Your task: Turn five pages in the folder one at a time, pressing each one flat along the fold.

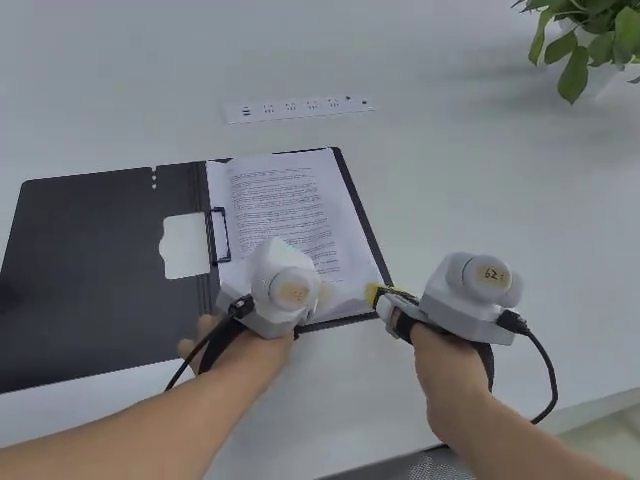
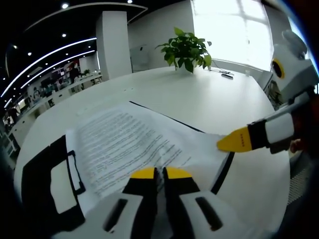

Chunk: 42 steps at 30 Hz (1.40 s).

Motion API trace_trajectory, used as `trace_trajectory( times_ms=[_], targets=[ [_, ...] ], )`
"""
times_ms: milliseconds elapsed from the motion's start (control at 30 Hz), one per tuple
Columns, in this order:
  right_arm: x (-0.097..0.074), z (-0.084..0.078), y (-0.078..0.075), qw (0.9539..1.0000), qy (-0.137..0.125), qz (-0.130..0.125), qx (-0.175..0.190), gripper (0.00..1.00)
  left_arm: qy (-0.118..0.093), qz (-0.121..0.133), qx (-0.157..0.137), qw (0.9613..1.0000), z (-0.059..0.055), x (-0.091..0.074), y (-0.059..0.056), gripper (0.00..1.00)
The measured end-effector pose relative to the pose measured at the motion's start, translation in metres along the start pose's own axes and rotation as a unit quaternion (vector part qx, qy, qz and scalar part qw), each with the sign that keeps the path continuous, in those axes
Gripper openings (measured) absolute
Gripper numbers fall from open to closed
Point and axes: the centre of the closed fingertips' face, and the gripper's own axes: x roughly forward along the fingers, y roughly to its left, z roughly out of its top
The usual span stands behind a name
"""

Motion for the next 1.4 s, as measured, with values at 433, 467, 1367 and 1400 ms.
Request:
trace_trajectory(
  times_ms=[433, 467, 1367, 1400],
  targets=[
    [-0.016, 0.03, 0.046, 0.9935, -0.054, 0.093, 0.036, 0.0, -0.059, -0.018, -0.09, 0.9941, 0.028, -0.043, 0.016, 0.1],
    [-0.019, 0.034, 0.055, 0.992, -0.06, 0.104, 0.039, 0.0, -0.067, -0.016, -0.095, 0.9931, 0.032, -0.052, 0.021, 0.09],
    [-0.019, 0.025, 0.253, 0.9567, -0.055, 0.285, -0.013, 0.0, -0.142, 0.11, -0.095, 0.9791, 0.015, -0.237, 0.131, 0.15],
    [-0.016, 0.021, 0.257, 0.9562, -0.05, 0.288, -0.016, 0.0, -0.145, 0.113, -0.096, 0.9782, 0.015, -0.241, 0.133, 0.15]
  ],
)
